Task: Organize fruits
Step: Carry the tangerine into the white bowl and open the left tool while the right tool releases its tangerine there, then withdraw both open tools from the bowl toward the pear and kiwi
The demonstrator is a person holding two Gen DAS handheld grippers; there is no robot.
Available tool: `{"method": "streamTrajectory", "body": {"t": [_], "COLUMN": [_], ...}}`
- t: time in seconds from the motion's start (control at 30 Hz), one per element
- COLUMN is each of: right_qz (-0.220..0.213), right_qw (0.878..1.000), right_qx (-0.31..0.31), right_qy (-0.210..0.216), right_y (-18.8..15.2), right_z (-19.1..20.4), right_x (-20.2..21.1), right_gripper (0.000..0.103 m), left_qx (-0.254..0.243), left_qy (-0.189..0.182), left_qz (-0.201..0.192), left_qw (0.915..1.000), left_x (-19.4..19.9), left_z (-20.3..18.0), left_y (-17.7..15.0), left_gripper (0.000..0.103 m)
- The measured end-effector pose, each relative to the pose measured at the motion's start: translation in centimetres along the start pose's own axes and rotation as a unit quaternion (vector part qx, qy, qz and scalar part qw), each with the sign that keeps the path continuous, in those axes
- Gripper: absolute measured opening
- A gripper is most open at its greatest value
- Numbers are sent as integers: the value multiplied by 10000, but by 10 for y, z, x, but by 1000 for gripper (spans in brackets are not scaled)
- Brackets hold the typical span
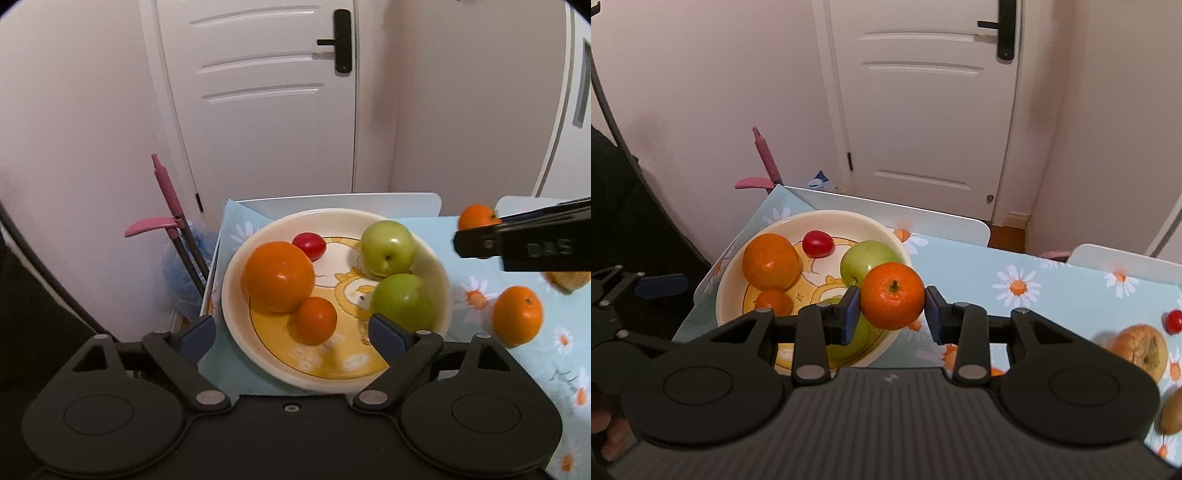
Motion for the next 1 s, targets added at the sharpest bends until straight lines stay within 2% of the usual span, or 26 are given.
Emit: {"method": "streamTrajectory", "body": {"t": [0.3,0.67,0.73,0.8,0.87,1.0], "right_qz": [241,355,276,217,133,142], "right_qw": [9985,9958,9956,9957,9960,9961], "right_qx": [320,507,511,523,485,497], "right_qy": [376,681,729,734,733,720], "right_y": [2,-2,-1,-1,-1,-3], "right_z": [-7,-5,-6,-6,-8,-9], "right_x": [-24,-45,-42,-40,-36,-29], "right_gripper": [52,54,63,90,96,96], "left_qx": [168,456,461,465,468,439], "left_qy": [209,475,509,523,522,541], "left_qz": [67,120,105,89,83,76], "left_qw": [9996,9978,9976,9975,9975,9975], "left_x": [11,16,17,19,21,22], "left_z": [-21,-25,-26,-28,-30,-32], "left_y": [-8,-19,-19,-19,-19,-18], "left_gripper": [94,94,94,94,94,94]}}
Point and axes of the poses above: each gripper's, at about its wrist camera, not at the fingertips, and x roughly against the way its jaws point, z to its left, y to its top, the point moved 4 cm from there along -x, roughly the way its jaws point, and after that the axes turned 7 degrees about -y, right-handed, at the moved point
